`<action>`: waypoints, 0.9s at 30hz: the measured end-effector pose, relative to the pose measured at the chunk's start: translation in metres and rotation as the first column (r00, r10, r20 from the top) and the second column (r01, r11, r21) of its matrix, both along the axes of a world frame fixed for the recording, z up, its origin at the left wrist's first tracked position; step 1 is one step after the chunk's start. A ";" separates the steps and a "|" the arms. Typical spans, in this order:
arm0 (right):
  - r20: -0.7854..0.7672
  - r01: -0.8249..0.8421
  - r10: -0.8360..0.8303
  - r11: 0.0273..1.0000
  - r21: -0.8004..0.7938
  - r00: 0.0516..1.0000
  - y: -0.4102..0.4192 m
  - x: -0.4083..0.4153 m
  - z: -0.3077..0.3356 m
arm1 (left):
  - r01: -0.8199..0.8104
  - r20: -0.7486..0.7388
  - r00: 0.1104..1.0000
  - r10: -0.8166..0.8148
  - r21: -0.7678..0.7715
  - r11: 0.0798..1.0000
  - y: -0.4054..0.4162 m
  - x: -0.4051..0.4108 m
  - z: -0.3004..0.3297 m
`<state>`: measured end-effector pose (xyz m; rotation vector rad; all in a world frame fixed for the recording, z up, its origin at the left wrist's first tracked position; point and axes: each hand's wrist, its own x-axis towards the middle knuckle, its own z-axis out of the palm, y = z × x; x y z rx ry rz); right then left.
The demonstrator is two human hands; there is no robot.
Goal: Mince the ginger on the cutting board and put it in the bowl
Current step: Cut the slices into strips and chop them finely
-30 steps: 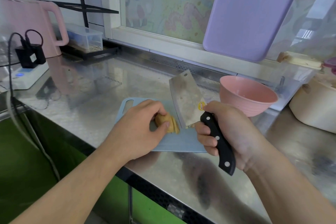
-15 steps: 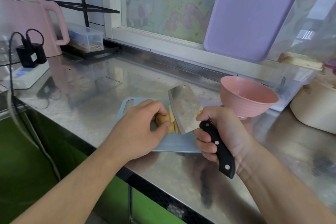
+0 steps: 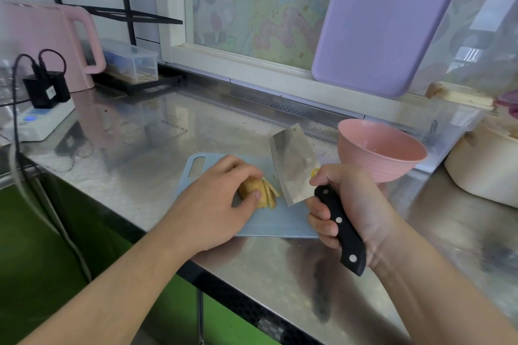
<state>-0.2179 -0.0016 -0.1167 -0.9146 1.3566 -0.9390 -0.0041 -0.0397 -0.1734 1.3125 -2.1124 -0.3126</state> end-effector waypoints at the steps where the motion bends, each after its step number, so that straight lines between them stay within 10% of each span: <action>1: -0.018 0.012 -0.012 1.000 -0.004 1.000 0.001 0.000 0.001 | 0.000 0.003 1.000 0.000 -0.001 1.000 0.000 0.000 0.000; 27: -0.006 -0.120 0.120 0.980 -0.162 0.993 0.019 0.021 0.013 | 0.009 -0.169 0.985 -0.023 -0.081 0.997 -0.012 0.003 -0.012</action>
